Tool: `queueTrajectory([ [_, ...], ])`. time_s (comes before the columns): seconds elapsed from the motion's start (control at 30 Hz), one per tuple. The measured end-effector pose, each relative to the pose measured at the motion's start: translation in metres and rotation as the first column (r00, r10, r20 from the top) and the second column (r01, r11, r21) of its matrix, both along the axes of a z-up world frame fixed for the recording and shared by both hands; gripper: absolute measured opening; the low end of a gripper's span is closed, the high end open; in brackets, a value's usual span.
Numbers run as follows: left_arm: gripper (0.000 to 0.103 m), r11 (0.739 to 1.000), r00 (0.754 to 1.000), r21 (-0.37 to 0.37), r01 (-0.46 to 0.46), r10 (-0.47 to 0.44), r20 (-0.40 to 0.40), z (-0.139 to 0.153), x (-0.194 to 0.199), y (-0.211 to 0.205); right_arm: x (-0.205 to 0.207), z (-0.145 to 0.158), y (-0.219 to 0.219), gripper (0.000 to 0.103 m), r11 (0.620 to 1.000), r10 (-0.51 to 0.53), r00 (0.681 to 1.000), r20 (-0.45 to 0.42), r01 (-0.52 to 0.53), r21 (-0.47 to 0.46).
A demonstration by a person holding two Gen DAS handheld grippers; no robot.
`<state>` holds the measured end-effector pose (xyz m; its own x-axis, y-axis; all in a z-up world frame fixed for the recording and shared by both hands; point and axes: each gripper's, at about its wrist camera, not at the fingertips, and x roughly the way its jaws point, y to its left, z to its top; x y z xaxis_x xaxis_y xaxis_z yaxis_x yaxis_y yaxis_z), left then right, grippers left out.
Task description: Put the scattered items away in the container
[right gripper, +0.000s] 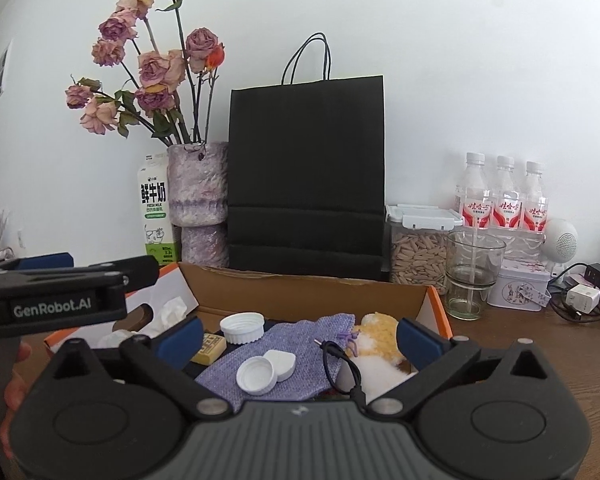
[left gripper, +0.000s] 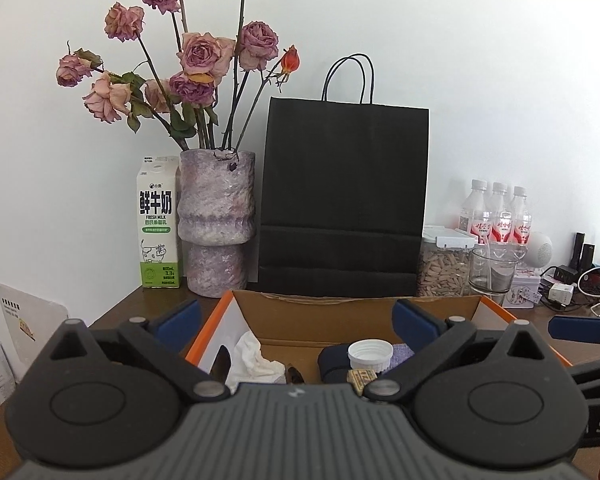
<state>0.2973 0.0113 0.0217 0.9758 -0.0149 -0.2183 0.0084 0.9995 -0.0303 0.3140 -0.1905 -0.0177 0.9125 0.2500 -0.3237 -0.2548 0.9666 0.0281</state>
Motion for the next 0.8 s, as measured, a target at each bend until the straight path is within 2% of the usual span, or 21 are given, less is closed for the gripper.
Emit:
queueTrajectory([
  [0.23, 0.103, 0.999, 1.000, 0.052, 0.011, -0.010, -0.028, -0.003, -0.030, -0.006, -0.032, -0.003, -0.006, 0.103, 1.000, -0.015, 1.000, -0.015, 0.015, -0.020],
  [0.53, 0.103, 0.999, 0.998, 0.039, 0.020, -0.018, -0.058, -0.009, -0.084, -0.007, -0.087, -0.007, -0.012, 0.103, 0.999, -0.027, 0.998, -0.058, 0.025, -0.023],
  [0.8, 0.103, 0.999, 0.992, 0.031, 0.006, -0.002, -0.124, -0.004, -0.131, -0.004, -0.134, -0.001, -0.018, 0.103, 0.999, -0.029, 0.995, -0.092, 0.031, 0.017],
])
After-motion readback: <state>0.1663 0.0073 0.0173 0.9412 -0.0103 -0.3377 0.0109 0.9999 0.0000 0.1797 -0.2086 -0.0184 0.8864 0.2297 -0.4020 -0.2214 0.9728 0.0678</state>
